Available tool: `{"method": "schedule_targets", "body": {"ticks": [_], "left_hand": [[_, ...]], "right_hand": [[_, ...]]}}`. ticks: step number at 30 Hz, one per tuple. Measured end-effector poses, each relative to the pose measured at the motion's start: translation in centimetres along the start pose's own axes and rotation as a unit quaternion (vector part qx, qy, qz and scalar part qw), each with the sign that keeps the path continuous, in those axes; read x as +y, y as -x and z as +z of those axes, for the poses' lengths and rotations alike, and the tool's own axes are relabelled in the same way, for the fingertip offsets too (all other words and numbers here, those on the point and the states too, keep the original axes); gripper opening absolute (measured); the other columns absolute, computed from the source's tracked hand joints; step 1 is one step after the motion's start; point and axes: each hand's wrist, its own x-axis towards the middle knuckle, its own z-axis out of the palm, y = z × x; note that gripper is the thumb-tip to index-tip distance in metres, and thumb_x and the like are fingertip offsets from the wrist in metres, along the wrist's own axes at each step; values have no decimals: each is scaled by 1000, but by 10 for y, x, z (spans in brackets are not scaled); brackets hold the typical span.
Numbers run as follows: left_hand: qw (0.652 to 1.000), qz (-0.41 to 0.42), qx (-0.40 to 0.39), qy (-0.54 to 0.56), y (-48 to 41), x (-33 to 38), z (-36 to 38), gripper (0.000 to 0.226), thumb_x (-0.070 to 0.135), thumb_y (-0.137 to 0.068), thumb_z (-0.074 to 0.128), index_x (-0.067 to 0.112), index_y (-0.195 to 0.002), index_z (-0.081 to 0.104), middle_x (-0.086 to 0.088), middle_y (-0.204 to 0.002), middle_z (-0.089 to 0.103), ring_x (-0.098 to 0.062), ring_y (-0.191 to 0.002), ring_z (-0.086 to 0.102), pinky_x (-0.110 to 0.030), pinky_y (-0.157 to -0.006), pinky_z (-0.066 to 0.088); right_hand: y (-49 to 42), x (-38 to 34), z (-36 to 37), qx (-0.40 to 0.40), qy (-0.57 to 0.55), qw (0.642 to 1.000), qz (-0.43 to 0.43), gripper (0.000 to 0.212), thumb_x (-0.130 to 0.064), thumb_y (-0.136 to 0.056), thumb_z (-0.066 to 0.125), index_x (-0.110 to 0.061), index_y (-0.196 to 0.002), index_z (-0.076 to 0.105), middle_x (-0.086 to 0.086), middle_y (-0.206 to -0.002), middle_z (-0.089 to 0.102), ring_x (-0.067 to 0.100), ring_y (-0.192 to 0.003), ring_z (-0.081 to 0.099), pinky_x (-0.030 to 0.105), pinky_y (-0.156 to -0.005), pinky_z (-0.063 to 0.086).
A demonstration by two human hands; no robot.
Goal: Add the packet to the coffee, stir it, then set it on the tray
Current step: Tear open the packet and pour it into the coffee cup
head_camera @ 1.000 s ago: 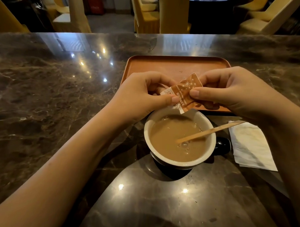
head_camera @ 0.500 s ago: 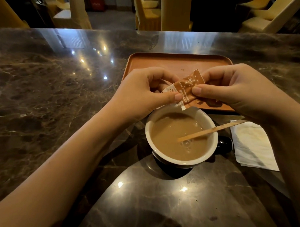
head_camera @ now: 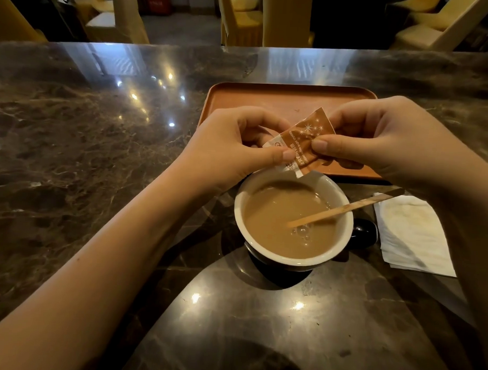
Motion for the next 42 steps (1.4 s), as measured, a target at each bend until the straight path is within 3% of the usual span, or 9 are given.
{"method": "schedule_targets", "body": {"ticks": [6,14,19,22,28,37,42], "left_hand": [[1000,4,1,6,1,1,1,28,17,-70,75,17,-96,67,-11,-83,72,-25,-78,68,-34,-76,56],[1000,2,11,9,1,0,-1,26,17,-70,75,20,-94,67,-3,-76,71,-23,-76,69,-33,-75,57],[1000,9,8,14,1,1,1,27,16,-69,76,20,-94,67,-10,-78,71,-27,-77,68,-34,-76,56],[1000,13,6,17,1,1,1,27,16,-69,76,20,-94,67,-6,-76,71,-25,-77,68,-31,-75,56],[1000,9,12,21,0,-1,-1,26,17,-70,75,20,-94,67,6,-67,68,-21,-75,69,-29,-74,57],[999,19,10,26,2,1,1,26,16,-69,76,21,-92,66,9,-63,67,-19,-72,68,-25,-71,57],[999,21,15,30,1,1,0,27,17,-68,76,21,-93,66,5,-66,67,-25,-76,69,-32,-75,57]], "right_hand": [[-1,1,1,7,2,1000,0,25,-36,-65,60,-21,-83,69,-3,-78,71,12,-63,64,10,-52,49],[0,0,0,1,-8,1000,1,22,-35,-65,61,-22,-81,68,-3,-78,71,5,-59,62,9,-50,47],[-2,2,1,13,19,1000,-1,21,-34,-69,62,-21,-84,68,-6,-77,70,5,-60,63,8,-51,47],[-1,3,2,18,26,1000,0,12,-27,-74,63,-22,-84,68,-6,-76,70,5,-61,63,8,-52,47],[0,1,0,12,1,1000,-2,25,-37,-66,60,-22,-83,68,-6,-79,71,6,-60,62,9,-51,47],[1,2,-1,10,-32,999,1,23,-33,-68,61,-19,-84,68,-1,-78,71,4,-58,61,9,-51,48],[1,4,-2,7,-43,999,5,21,-33,-69,62,-19,-83,68,1,-78,71,7,-61,62,12,-53,49]]}}
